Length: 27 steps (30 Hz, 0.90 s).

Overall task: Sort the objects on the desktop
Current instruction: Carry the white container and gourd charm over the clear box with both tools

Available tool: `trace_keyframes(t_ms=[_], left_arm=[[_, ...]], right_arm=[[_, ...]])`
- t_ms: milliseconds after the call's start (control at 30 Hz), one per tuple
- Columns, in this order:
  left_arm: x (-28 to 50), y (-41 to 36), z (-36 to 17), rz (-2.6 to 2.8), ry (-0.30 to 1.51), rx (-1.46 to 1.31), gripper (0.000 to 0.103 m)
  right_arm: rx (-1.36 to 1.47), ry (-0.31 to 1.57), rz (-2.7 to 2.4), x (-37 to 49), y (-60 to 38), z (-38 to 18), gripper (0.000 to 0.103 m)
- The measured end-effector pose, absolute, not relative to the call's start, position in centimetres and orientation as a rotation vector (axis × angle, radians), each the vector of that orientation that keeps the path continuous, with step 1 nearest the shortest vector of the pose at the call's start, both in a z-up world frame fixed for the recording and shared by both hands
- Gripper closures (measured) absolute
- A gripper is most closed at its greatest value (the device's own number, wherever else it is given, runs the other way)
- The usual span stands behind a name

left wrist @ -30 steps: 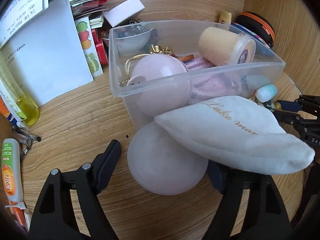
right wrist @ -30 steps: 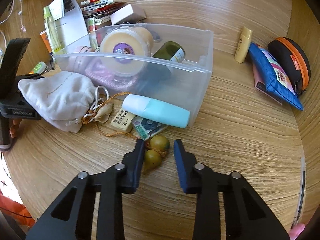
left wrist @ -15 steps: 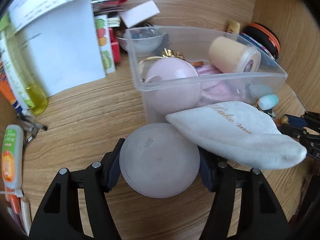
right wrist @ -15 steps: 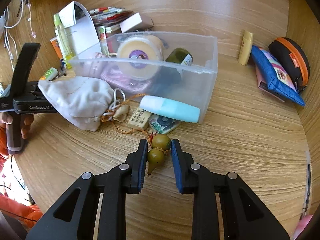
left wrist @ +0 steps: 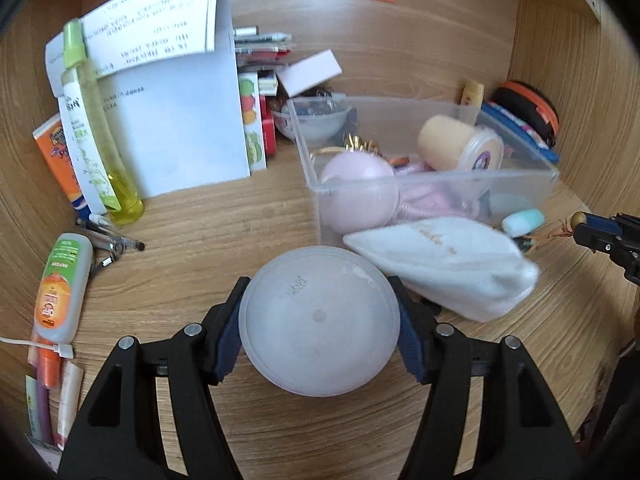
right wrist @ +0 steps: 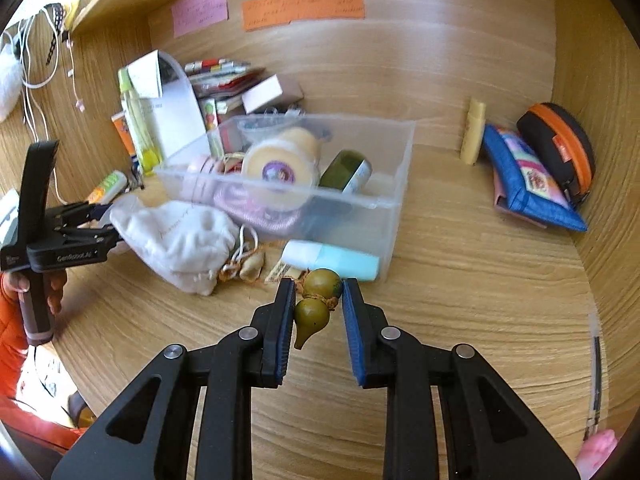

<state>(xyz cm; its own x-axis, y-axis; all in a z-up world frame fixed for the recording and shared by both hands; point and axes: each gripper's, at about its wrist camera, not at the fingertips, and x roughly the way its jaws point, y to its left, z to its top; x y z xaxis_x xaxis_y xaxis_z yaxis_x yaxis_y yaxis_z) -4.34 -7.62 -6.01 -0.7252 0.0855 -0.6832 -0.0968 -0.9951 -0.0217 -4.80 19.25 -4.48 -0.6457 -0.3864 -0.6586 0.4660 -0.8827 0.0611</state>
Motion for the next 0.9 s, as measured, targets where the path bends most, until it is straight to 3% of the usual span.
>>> trace_keyframes(t_ms=[900], left_arm=[[-7.5, -7.0, 1.0, 2.843, -0.076, -0.797, 0.038]], right_arm=[[0.732, 0.151, -2.603, -8.7, 19.8, 2.2, 0.081]])
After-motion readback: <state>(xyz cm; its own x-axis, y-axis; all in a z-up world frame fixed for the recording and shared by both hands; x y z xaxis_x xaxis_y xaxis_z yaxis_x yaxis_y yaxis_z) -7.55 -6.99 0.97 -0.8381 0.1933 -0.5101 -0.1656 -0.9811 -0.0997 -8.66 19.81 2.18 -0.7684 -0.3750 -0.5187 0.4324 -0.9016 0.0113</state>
